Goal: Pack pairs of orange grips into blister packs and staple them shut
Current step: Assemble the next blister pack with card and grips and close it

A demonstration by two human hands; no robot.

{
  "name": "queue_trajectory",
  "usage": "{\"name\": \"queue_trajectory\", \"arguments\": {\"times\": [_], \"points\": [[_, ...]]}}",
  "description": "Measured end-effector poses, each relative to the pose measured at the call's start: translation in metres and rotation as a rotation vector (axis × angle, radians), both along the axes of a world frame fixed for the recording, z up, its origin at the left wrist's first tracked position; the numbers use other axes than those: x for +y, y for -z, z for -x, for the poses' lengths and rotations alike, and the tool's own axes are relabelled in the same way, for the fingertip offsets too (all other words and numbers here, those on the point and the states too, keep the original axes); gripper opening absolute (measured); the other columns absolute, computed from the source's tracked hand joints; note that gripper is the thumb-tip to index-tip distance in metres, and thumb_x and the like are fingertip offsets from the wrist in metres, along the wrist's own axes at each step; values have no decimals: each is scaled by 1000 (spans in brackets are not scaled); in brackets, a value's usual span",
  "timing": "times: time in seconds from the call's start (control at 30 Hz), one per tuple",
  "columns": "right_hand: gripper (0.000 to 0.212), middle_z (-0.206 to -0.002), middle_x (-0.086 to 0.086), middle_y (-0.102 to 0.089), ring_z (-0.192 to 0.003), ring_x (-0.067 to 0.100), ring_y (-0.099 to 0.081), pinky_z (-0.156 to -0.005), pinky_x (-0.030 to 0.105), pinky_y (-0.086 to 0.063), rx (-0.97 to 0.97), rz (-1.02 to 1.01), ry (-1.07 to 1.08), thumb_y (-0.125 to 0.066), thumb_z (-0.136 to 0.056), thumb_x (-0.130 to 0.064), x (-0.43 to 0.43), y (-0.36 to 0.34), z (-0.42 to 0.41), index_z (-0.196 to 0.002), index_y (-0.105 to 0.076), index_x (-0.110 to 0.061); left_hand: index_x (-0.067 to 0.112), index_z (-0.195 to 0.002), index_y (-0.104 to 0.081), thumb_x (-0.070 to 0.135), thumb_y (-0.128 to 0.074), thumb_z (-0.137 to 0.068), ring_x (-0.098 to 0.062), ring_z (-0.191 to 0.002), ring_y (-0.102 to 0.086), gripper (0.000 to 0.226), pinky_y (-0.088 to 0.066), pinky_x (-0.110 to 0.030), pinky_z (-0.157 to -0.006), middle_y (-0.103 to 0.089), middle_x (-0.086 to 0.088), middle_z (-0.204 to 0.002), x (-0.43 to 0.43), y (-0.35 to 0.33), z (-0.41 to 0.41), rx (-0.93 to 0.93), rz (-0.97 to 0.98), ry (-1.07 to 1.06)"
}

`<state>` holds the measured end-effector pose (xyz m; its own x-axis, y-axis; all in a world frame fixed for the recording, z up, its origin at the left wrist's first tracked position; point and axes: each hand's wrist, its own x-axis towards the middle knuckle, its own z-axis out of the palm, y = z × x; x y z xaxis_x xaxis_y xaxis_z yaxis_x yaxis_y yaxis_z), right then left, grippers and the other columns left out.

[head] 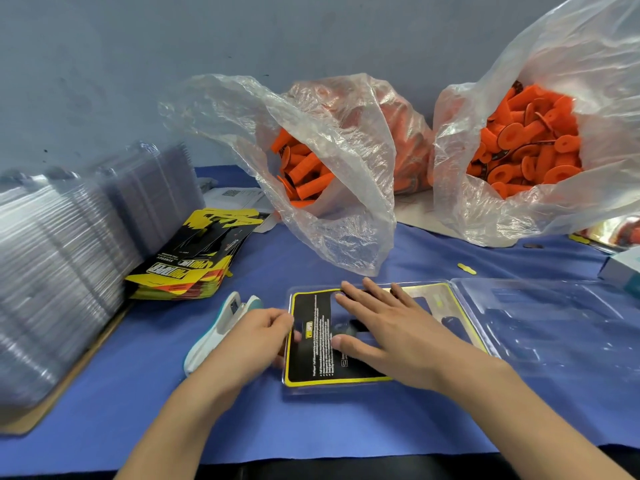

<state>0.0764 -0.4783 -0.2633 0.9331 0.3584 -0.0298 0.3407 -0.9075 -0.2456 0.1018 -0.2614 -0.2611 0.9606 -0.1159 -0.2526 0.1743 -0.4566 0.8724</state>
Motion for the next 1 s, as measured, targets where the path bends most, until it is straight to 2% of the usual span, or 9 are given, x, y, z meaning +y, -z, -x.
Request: {"name": "queue_trajectory", "arguments": {"times": [0.1,0.17,0.23,0.27,0.4,0.5,0.63,0.8,1.0], "points": [[85,-162,-21,7,-150,6,12,-123,42,3,11,13,6,-9,-83,-82,0,2,-1,-156,-2,-39,7,-99,-65,21,-50,-102,-4,-55,-62,22,-53,-24,-55,-66,10,-64,-2,-2,2,38,107,-6],[86,-162,-20,10,-150,7,13,-123,43,4,23,34,1,-5,-81,-82,2,2,-2,-156,-3,-41,15,-105,-61,27,-60,-97,-7,-65,-70,15,-58,-30,-64,-71,10,-74,-2,-1,3,74,149,-9],[87,-162,-19,12,-150,8,15,-123,44,5,31,55,-12,-2,-79,-83,3,3,-1,-156,-3,-41,23,-109,-55,37,-72,-86,-15,-82,-75,31,-59,-41,-83,-77,3,-88,-4,4,3,79,122,-5],[88,-162,-20,13,-150,8,16,-123,43,5,29,59,-16,-1,-78,-83,3,3,-1,-156,-1,-41,25,-109,-53,40,-76,-81,-16,-84,-75,39,-58,-42,-86,-77,2,-89,-5,6,4,64,92,-4],[86,-162,-22,11,-149,6,14,-123,41,4,19,34,-6,-9,-83,-81,2,4,-2,-156,7,-37,25,-108,-52,39,-83,-74,-12,-81,-74,48,-59,-41,-85,-77,3,-87,-10,7,6,20,51,-31],[86,-164,-19,0,-151,8,3,-124,38,-1,-21,22,10,-13,-86,-80,2,4,-2,-158,-4,-33,25,-111,-50,47,-81,-63,-17,-86,-74,62,-57,-45,-89,-76,-2,-94,-11,4,6,18,58,-20],[87,-146,-8,-26,-139,16,-24,-115,30,-19,-107,-11,51,-16,-82,-83,-1,3,1,-154,-20,-34,25,-114,-48,40,-82,-75,-18,-87,-74,53,-56,-47,-90,-76,-2,-95,-11,5,5,3,55,-18],[86,-148,-11,-26,-139,14,-25,-112,28,-22,-83,-41,64,-21,-86,-80,-4,4,2,-156,-11,-31,26,-115,-48,42,-82,-76,-17,-87,-74,53,-56,-47,-90,-77,2,-93,-9,7,4,-21,36,-12],[59,-143,-15,-34,-131,9,-35,-106,23,-28,-80,-83,85,-31,-97,-62,-23,-1,7,-150,-30,-36,27,-112,-48,44,-80,-78,-13,-84,-74,50,-55,-43,-91,-77,4,-89,-8,8,3,-40,10,-11]]}}
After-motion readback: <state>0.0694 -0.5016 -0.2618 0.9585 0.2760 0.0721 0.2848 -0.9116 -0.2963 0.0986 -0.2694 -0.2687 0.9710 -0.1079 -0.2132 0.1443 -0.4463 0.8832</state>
